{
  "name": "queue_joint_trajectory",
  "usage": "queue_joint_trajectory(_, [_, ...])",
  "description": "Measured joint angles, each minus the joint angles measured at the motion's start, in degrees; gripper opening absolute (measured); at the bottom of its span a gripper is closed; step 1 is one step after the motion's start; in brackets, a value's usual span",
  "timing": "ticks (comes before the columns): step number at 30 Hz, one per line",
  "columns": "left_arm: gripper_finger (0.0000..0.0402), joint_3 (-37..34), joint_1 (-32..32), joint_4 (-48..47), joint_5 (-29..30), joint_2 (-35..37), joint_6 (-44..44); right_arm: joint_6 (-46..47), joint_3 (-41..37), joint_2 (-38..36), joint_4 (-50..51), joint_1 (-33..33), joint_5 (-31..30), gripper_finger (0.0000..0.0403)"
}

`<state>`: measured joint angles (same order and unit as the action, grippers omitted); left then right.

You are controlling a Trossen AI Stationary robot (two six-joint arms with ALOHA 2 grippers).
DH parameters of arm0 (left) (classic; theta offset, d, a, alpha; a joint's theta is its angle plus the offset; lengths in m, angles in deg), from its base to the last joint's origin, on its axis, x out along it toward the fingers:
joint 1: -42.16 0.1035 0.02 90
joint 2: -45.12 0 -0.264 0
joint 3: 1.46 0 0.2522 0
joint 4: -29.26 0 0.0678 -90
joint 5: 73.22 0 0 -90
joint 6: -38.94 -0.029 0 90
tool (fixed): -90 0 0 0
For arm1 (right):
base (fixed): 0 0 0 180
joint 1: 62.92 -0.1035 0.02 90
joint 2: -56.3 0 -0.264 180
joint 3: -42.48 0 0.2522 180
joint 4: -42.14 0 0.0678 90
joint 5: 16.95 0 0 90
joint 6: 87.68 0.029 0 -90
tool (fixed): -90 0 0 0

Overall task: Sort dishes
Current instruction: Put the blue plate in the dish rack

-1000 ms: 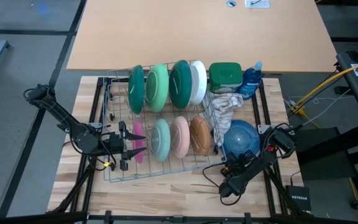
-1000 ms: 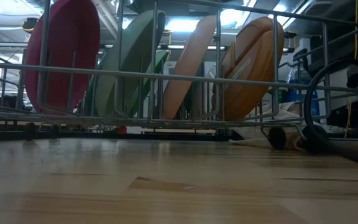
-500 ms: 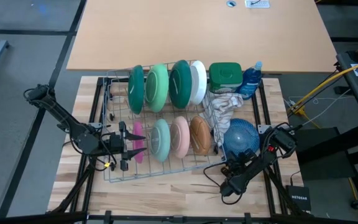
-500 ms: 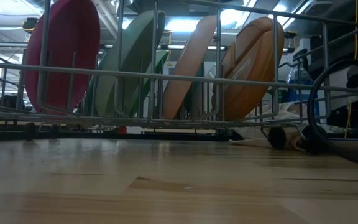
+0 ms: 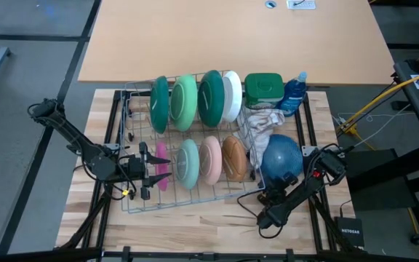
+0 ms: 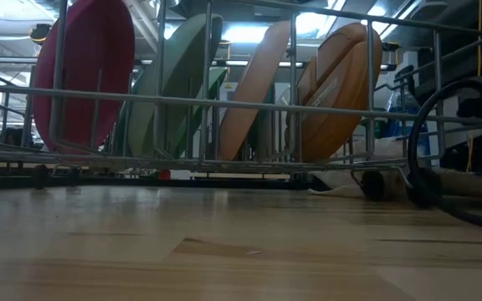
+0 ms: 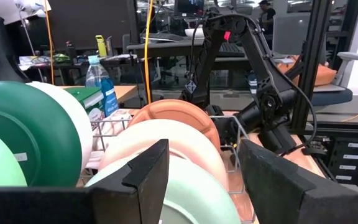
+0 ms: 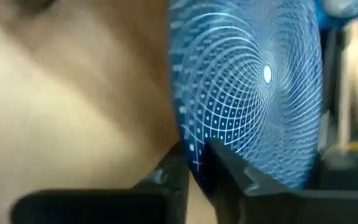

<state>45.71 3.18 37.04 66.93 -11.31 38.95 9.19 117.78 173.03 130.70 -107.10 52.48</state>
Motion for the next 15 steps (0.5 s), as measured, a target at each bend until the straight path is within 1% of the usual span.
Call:
queue_joint_trajectory(2, [0.0184,0.0,0.0,0.0,0.0,0.0,0.0,-1.2,-0.1,0.0,0.9,0.0,-1.5,0.0027])
queue_joint_trajectory(7, [0.0184,0.0,0.0,0.0,0.0,0.0,1.1,-1.8,-0.1,0.0,0.9,0.0,-1.8,0.0026])
queue_joint_trajectory(11, [0.0184,0.0,0.0,0.0,0.0,0.0,1.5,-1.8,0.8,0.0,2.3,0.0,0.2,0.0026])
queue_joint_trajectory(15, [0.0184,0.0,0.0,0.0,0.0,0.0,1.5,-2.7,3.6,0.0,4.4,0.0,2.4,0.002])
